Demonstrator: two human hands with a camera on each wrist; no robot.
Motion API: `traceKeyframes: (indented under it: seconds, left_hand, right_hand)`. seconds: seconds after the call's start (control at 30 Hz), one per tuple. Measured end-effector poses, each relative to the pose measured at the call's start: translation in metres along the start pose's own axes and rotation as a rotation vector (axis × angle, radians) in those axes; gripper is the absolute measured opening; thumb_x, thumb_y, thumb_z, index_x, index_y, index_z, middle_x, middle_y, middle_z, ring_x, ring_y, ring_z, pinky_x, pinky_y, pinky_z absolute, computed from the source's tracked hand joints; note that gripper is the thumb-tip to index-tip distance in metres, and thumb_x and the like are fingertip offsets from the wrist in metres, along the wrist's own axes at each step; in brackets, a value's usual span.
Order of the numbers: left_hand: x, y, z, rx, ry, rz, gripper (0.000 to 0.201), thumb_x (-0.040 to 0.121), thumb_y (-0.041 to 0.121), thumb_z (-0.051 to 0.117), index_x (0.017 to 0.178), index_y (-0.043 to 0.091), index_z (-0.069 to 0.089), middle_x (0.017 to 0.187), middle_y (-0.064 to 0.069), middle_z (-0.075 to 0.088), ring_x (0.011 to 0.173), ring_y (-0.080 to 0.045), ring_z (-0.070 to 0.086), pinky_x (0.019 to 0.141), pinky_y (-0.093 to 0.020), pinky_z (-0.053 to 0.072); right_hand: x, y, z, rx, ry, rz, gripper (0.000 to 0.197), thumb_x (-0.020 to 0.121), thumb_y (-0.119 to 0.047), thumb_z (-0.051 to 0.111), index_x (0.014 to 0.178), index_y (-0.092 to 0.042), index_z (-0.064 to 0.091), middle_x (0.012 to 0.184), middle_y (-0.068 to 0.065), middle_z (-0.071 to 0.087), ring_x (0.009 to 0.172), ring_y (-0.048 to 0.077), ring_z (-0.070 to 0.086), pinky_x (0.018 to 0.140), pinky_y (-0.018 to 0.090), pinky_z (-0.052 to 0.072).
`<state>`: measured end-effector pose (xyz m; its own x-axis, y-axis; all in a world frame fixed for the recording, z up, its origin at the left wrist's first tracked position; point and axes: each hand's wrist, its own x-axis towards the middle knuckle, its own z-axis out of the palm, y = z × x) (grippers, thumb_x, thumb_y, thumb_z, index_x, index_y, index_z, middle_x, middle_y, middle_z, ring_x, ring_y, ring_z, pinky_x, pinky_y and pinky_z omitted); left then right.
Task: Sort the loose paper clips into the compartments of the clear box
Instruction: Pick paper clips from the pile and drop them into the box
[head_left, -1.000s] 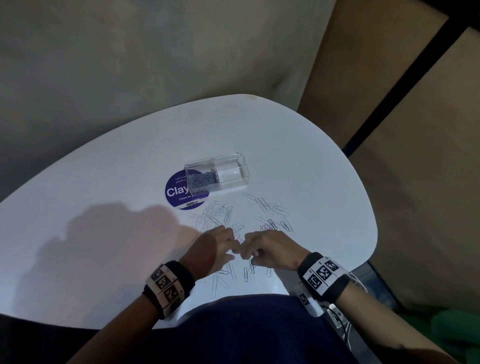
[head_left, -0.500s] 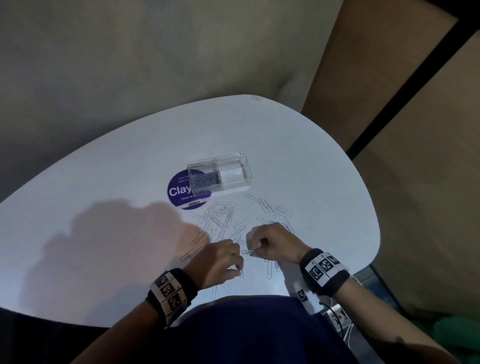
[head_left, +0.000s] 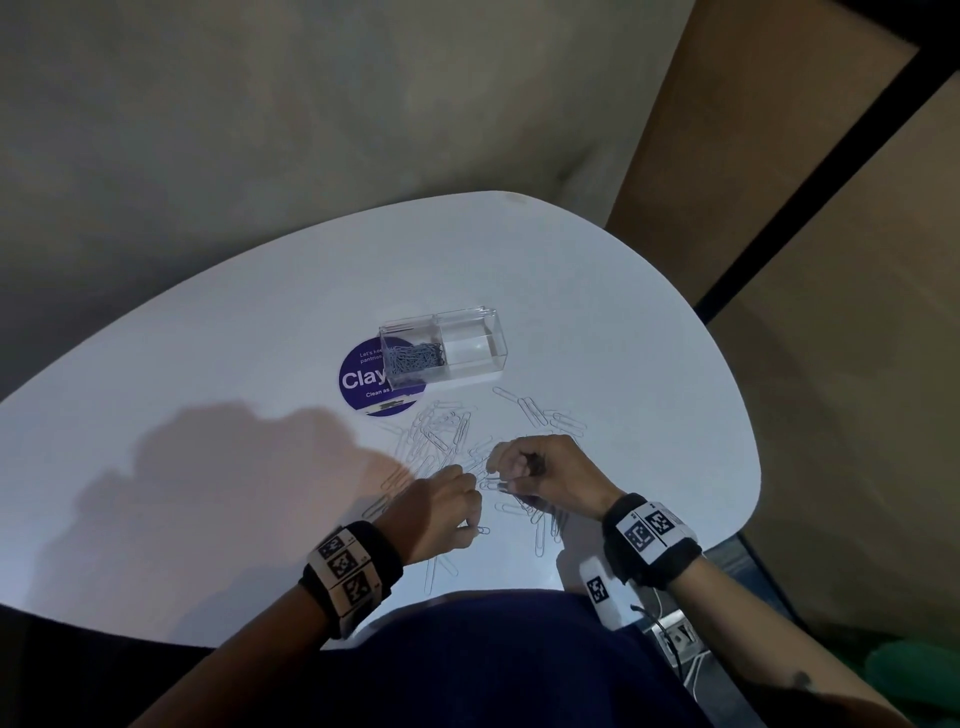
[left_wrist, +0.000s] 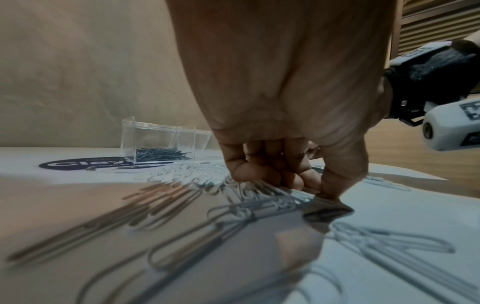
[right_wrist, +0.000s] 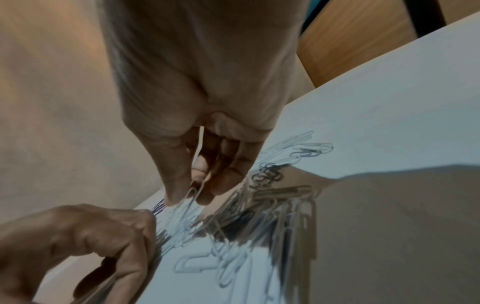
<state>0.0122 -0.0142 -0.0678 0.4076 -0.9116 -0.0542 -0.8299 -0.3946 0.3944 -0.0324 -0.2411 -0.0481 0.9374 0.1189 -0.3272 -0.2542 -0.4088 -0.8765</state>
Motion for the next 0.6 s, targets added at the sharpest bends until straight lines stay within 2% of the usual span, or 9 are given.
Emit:
traceKeyframes:
  seconds: [0.1,0.17,0.2,0.3,0.33,0.4,0.47,0.53,0.6]
  left_hand:
    - [0.000,0.002,0.000,0.030,-0.039,-0.019,0.007,0.069,0.022,0.062,0.064,0.024,0.057,0.071,0.010,0.046,0.072,-0.007,0.044,0.043,-0.020,0.036]
    - [0.000,0.003,0.002,0.053,-0.034,-0.031,0.007,0.069,0.020,0.061,0.065,0.023,0.055,0.071,0.010,0.047,0.072,-0.009,0.046,0.041,-0.023,0.039]
    - [-0.001,0.003,0.002,0.061,-0.015,-0.033,0.006,0.071,0.020,0.059,0.067,0.022,0.055,0.071,0.010,0.048,0.072,-0.009,0.047,0.043,-0.025,0.041]
    - [-0.002,0.002,0.000,0.115,0.018,-0.061,0.007,0.076,0.024,0.065,0.073,0.022,0.059,0.074,0.009,0.055,0.072,-0.011,0.051,0.051,-0.024,0.043]
    - [-0.003,0.001,-0.001,0.147,0.023,-0.071,0.008,0.077,0.024,0.066,0.072,0.022,0.061,0.072,0.009,0.055,0.071,-0.011,0.051,0.053,-0.022,0.040]
    - [-0.004,0.003,-0.003,0.159,0.027,-0.108,0.014,0.077,0.017,0.065,0.065,0.022,0.059,0.067,0.009,0.054,0.066,-0.012,0.050,0.052,-0.021,0.035]
    - [-0.003,0.005,-0.003,0.121,0.038,-0.154,0.016,0.071,0.011,0.064,0.061,0.021,0.056,0.063,0.008,0.052,0.063,-0.012,0.049,0.049,-0.021,0.035]
    - [-0.002,0.007,-0.003,0.090,0.018,-0.207,0.014,0.064,0.011,0.064,0.059,0.020,0.055,0.060,0.008,0.052,0.061,-0.012,0.049,0.044,-0.023,0.039]
    - [-0.001,0.007,-0.002,0.090,-0.027,-0.237,0.012,0.060,0.013,0.064,0.059,0.019,0.054,0.060,0.008,0.051,0.062,-0.013,0.048,0.040,-0.027,0.041]
  right_hand:
    - [0.001,-0.004,-0.001,0.015,-0.002,-0.011,0.044,0.079,0.002,0.078,0.065,-0.038,0.068,0.076,-0.007,0.071,0.061,-0.001,0.059,0.061,0.012,0.045]
    - [0.001,-0.003,0.000,0.020,-0.008,-0.016,0.037,0.080,0.000,0.079,0.067,-0.033,0.069,0.080,0.000,0.074,0.060,0.000,0.061,0.059,0.013,0.047]
    - [0.002,-0.002,0.000,0.004,0.000,-0.012,0.033,0.080,-0.001,0.079,0.068,-0.030,0.070,0.082,0.001,0.075,0.063,0.004,0.064,0.061,0.017,0.050]
    - [0.004,0.005,0.002,-0.075,0.046,-0.003,0.020,0.078,0.000,0.079,0.071,-0.016,0.069,0.087,-0.003,0.074,0.073,0.019,0.069,0.068,0.031,0.057]
    - [0.005,0.007,0.003,-0.103,0.056,-0.017,0.022,0.077,-0.001,0.079,0.070,-0.017,0.066,0.087,-0.003,0.074,0.072,0.017,0.068,0.066,0.030,0.055]
    - [0.009,0.010,0.006,-0.222,0.069,-0.074,0.033,0.076,-0.008,0.079,0.066,-0.031,0.058,0.085,-0.006,0.070,0.070,0.009,0.062,0.065,0.026,0.048]
    - [0.013,0.009,0.009,-0.416,0.069,-0.125,0.030,0.077,-0.020,0.078,0.070,-0.037,0.055,0.080,-0.009,0.064,0.074,0.006,0.056,0.068,0.029,0.048]
    - [0.013,0.002,0.012,-0.570,0.052,-0.141,0.014,0.081,-0.025,0.074,0.079,-0.031,0.062,0.080,-0.011,0.057,0.080,0.009,0.051,0.069,0.031,0.046]
    - [0.015,-0.002,0.015,-0.690,0.034,-0.150,0.012,0.084,-0.023,0.069,0.077,-0.022,0.059,0.082,-0.010,0.052,0.082,0.012,0.047,0.064,0.031,0.042]
